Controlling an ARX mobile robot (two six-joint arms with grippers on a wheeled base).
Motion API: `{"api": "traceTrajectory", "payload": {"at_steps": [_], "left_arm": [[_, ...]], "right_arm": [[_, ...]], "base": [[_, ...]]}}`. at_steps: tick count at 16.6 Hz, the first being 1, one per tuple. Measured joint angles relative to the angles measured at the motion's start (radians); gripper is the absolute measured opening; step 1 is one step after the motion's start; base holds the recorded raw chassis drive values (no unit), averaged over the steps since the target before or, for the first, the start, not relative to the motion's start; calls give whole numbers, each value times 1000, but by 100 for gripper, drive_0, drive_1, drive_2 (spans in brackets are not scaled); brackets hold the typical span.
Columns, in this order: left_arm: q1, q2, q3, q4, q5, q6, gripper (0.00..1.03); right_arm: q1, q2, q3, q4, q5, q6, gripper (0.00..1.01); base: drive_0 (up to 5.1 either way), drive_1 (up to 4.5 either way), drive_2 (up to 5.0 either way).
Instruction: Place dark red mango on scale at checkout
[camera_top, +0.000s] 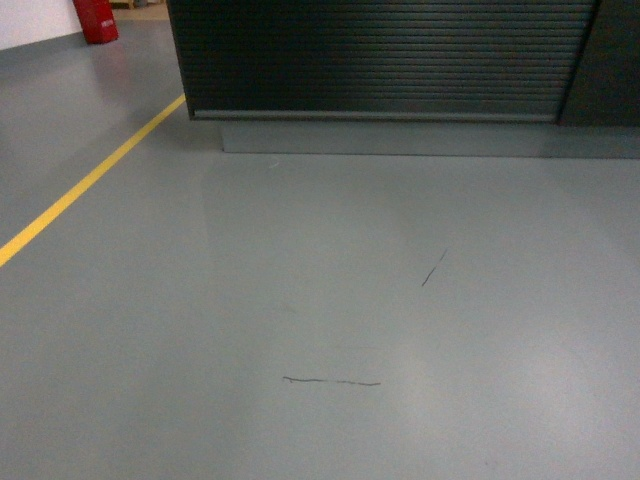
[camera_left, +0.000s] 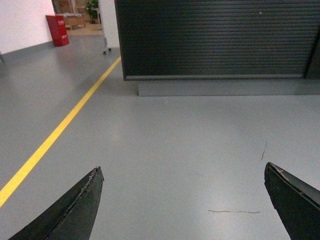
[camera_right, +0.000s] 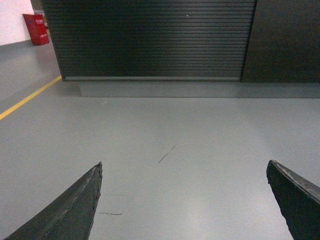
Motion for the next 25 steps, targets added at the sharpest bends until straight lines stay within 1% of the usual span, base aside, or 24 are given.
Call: {"api": "traceTrajectory", "payload": {"at_steps": [25], "left_arm": [[0,0,0,3,-1,0,98]], "right_arm": [[0,0,0,3,0,0,98]], "base": [[-5,411,-422]]}}
